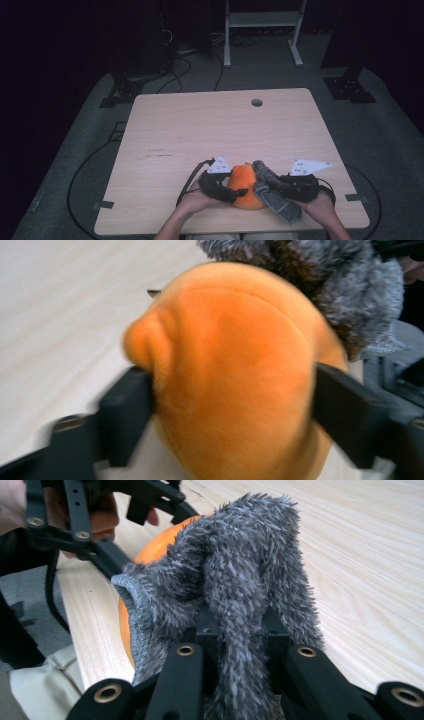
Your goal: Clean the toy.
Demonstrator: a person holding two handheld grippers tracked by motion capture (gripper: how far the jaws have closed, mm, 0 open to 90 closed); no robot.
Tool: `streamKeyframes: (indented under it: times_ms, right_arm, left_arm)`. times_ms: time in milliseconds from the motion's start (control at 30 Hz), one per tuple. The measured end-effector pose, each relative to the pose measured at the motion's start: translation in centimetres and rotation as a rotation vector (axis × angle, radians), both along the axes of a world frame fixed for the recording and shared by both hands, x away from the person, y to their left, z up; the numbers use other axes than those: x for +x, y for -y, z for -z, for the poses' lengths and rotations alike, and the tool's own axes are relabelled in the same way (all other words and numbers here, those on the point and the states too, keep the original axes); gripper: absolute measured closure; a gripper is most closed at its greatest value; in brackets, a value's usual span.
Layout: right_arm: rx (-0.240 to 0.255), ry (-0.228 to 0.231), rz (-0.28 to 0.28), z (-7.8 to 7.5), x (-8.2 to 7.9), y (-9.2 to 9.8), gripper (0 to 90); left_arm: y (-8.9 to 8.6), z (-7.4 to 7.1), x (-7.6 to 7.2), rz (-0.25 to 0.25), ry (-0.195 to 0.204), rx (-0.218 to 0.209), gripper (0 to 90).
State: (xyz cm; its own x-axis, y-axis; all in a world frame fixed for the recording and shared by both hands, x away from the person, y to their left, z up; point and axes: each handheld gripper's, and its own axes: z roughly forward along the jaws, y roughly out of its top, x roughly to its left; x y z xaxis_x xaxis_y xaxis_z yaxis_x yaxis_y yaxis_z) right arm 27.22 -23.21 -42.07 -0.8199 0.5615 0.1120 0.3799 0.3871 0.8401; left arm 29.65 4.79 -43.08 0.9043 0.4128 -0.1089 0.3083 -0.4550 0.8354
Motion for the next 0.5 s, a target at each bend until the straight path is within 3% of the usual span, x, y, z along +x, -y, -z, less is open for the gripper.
streamKeyframes:
  times_ms: [67, 133, 200, 233, 300, 333, 400, 500]
  right_arm:
    - [0.004, 0.018, 0.003, -0.7, -0.2, 0.3, 76.2]
    - [0.041, 0.044, -0.012, -1.9, -0.4, 0.7, 76.3]
    - [0.05, 0.075, -0.004, -2.7, -0.4, 0.6, 76.3]
    - [0.041, 0.082, 0.002, -2.7, -0.3, 0.4, 76.3]
    - [0.0, 0.076, 0.013, -1.9, 0.1, -0.2, 76.3]
    - [0.005, 0.067, 0.006, -1.4, 0.2, -0.4, 76.3]
    - [0.022, 0.064, -0.008, -0.9, 0.0, -1.0, 76.2]
    - [0.015, 0.076, -0.041, -0.7, -0.5, -1.9, 76.2]
  left_arm:
    - [-0.1, -0.6, -0.5, 0.024, 0.086, -0.025, 35.4]
    - [-0.1, -1.2, -0.8, 0.039, 0.196, -0.047, 37.8]
    - [0.0, -1.1, -1.0, 0.06, 0.258, 0.004, 37.4]
    - [-0.1, -0.9, -1.1, 0.07, 0.281, -0.004, 36.8]
    - [-0.1, -0.8, -1.0, 0.083, 0.259, 0.009, 31.8]
    - [-0.3, -0.9, -0.7, 0.067, 0.231, 0.012, 25.5]
    - [-0.8, -0.8, 0.1, 0.041, 0.11, -0.052, 15.7]
    - [-0.8, -0.4, 0.5, 0.032, 0.041, -0.039, 11.8]
